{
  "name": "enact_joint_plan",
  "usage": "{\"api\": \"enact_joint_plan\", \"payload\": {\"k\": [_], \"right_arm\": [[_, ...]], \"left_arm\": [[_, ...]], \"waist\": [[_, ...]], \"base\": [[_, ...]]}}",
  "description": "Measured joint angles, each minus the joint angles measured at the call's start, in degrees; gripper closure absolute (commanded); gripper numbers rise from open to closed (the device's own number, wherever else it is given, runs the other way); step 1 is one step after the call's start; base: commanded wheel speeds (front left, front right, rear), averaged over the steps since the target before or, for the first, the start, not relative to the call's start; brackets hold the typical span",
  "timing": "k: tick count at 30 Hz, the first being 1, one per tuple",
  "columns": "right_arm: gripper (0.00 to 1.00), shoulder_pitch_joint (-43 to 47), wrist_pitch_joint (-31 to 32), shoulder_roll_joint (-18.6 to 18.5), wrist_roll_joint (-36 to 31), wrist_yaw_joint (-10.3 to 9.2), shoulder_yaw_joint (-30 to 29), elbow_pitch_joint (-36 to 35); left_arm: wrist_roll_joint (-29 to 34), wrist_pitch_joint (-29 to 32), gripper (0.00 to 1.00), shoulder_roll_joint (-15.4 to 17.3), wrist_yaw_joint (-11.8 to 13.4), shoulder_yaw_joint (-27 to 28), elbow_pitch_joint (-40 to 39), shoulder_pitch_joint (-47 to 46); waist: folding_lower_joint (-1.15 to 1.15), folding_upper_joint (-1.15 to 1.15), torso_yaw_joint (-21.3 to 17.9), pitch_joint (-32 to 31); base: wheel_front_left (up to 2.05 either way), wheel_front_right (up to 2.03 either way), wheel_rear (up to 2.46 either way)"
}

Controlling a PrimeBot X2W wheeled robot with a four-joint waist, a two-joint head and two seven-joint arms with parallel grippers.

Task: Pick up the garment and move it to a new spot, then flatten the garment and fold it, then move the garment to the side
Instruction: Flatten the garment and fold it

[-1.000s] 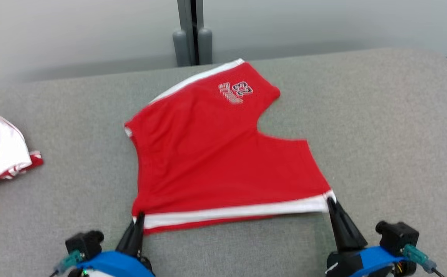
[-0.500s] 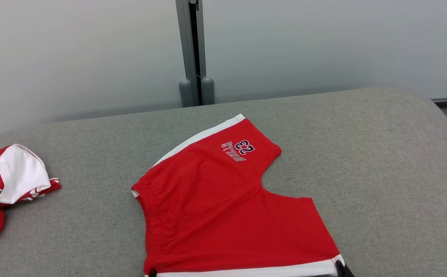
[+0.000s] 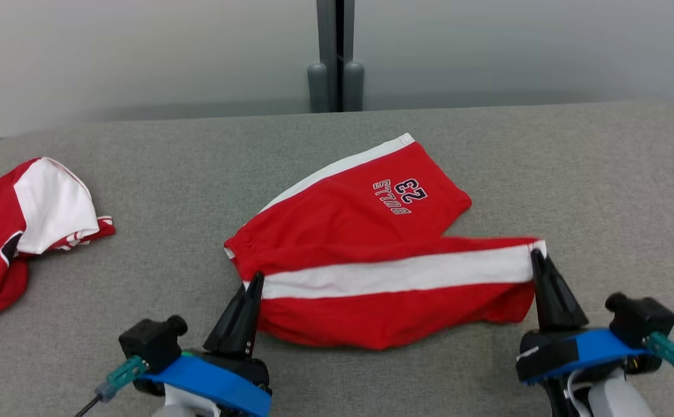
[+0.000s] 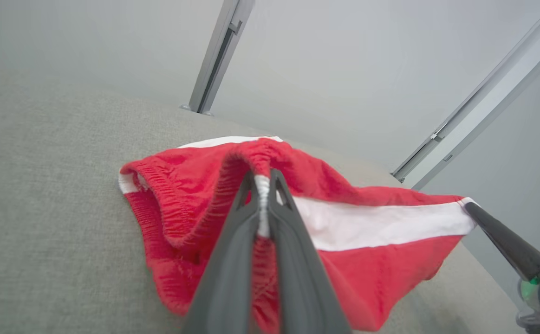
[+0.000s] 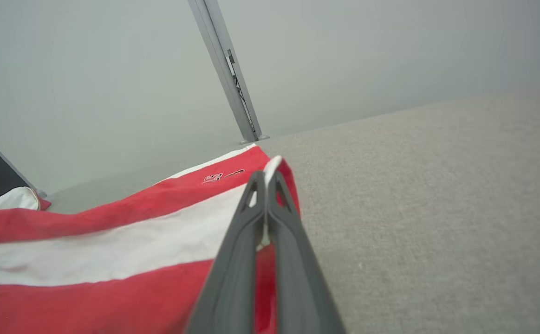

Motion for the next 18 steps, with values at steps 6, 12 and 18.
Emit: {"api": "enact_joint_plan", "payload": {"k": [6,12,18], "right_arm": [[1.00,-13.46,0.00,0.00,-4.78,0.00,-0.94,5.44],[1.00,-26.96,0.00,0.01,-11.94,0.01,-3.58,13.63],[1.00,-37.56,0.00,0.03,-18.45,0.01,-5.88,20.67]], "left_arm": [[-3.21,0.00,1.00,0.34,0.00,-0.40,-0.52,-6.84],[-5.63,0.00,1.00,-1.09,0.00,1.02,4.09,-14.01],[-6.49,0.00,1.00,-3.15,0.00,1.08,9.00,-19.77]], "waist": [[0.00,0.01,2.25,4.29],[0.00,0.01,4.46,9.48],[0.00,0.01,6.91,14.34]], "base": [[0.00,0.00,0.00],[0.00,0.00,0.00],[0.00,0.00,0.00]]}}
